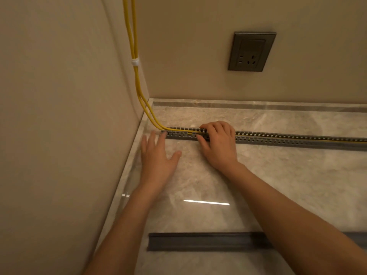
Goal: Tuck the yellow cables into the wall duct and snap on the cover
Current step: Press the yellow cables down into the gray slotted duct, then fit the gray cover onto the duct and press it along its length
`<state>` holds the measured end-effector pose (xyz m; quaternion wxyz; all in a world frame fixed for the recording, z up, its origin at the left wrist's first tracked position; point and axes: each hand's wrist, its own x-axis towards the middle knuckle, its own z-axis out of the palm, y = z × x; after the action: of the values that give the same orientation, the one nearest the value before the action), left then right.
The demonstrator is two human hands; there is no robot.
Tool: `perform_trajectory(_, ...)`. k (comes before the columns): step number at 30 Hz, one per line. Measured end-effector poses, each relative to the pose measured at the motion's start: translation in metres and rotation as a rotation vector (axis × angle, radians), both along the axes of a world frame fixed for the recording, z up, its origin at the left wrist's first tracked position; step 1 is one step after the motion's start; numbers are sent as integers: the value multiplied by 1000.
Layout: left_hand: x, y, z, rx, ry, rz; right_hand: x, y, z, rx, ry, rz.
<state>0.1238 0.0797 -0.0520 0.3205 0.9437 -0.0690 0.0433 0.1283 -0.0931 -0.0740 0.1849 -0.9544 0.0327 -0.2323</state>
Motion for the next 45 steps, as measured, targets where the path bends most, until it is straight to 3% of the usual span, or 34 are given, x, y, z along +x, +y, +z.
perform_trajectory(5, -62, 2, 12, 64, 120, -528, -23, -4, 17, -17, 145, 177)
perform_trajectory(8, -91, 0, 12, 122, 166, -701, -47, -4, 27, -48, 209, 243)
perform_trajectory(11, -110, -5, 8, 173, 69, -832, -80, 1, 28, 3, 235, 278)
perform_trajectory(15, -123, -10, 0, 136, 12, -823, -112, 5, 27, 61, 325, 291)
perform_trajectory(19, -123, -12, -2, 234, -91, -843, -123, -2, 32, 43, 430, 310)
perform_trajectory(23, -112, -15, 2, 290, -68, -813, -127, -11, 43, 99, 438, 293)
perform_trajectory(30, -78, -17, 27, 333, 54, -713, -129, -20, 52, 26, 78, 208)
perform_trajectory(35, -60, -18, 29, 338, 109, -615, -140, -10, 43, -8, 38, 274)
perform_trajectory(45, -35, -13, 34, 248, 63, -511, -129, -14, 37, -319, -82, 407)
